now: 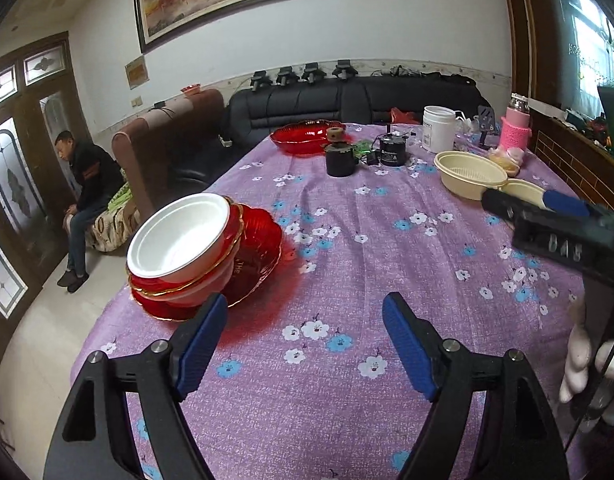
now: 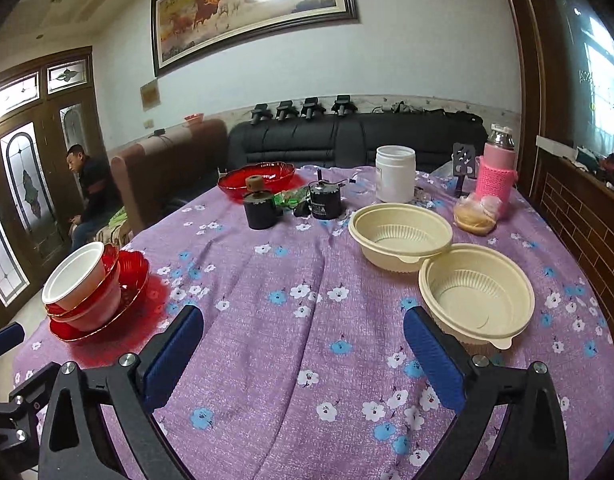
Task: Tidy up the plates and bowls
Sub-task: 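Move the right tool toward the two cream plastic bowls, then grasp the rim of the cream plastic bowl with the right tool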
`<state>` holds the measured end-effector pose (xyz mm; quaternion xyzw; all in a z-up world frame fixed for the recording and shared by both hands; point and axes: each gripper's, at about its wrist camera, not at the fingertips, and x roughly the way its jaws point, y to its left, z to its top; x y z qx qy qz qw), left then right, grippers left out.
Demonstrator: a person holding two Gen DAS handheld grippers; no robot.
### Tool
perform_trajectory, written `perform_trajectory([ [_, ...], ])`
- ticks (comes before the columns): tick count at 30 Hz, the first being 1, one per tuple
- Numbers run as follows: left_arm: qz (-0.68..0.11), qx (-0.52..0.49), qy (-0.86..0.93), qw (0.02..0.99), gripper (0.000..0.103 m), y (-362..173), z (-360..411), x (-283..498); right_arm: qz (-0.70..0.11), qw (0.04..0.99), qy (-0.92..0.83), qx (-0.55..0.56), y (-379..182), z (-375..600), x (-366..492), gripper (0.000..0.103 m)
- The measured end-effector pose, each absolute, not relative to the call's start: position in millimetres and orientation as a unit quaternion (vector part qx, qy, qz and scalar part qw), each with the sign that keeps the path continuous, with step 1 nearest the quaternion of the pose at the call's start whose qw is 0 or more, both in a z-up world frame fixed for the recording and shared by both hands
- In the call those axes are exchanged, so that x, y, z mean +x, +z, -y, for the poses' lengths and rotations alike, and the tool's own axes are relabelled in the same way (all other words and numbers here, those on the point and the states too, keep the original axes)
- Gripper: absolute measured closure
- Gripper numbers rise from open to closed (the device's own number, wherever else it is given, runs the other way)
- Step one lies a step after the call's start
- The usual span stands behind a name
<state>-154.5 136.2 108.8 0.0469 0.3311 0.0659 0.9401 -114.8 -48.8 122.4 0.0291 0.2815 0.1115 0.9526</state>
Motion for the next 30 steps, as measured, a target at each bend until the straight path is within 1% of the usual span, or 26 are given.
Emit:
perform_trajectory([
  [2,-0.332,0.035,0.069,0.94,0.024,113,-140,-152,-0.276,0.954,0.116,0.029,143,44,-105,0.001],
  [6,-0.33,0.021,0.075,0.941,0.022,118,-148,-156,-0.228,0.959,0.155,0.059,225,35,-83,0.001],
  [8,-0.329,0.03,0.082,0.94,0.019,116,-150,-158,-0.206,0.962,0.162,0.079,245,39,-85,0.001],
  [10,-0.335,0.035,0.084,0.938,0.019,112,-152,-156,-0.192,0.962,0.169,0.091,249,47,-93,0.001],
  [15,-0.359,0.01,0.057,0.932,0.019,99,-151,-146,-0.222,0.966,0.106,0.079,210,83,-91,0.001],
  [18,-0.375,-0.001,0.025,0.927,0.019,91,-141,-141,-0.247,0.962,0.044,0.109,181,135,-81,0.001],
  [22,-0.389,0.015,0.009,0.921,0.019,79,-124,-134,-0.264,0.951,-0.041,0.154,147,203,-70,0.002],
  [24,-0.393,0.019,0.01,0.919,0.019,76,-119,-129,-0.281,0.941,-0.071,0.173,128,232,-60,0.009],
  [26,-0.4,0.018,0.008,0.916,0.019,73,-115,-123,-0.307,0.93,-0.091,0.182,110,248,-48,0.028],
  [30,-0.416,0.004,-0.011,0.909,0.019,67,-106,-107,-0.385,0.894,-0.088,0.21,59,271,-17,0.034],
])
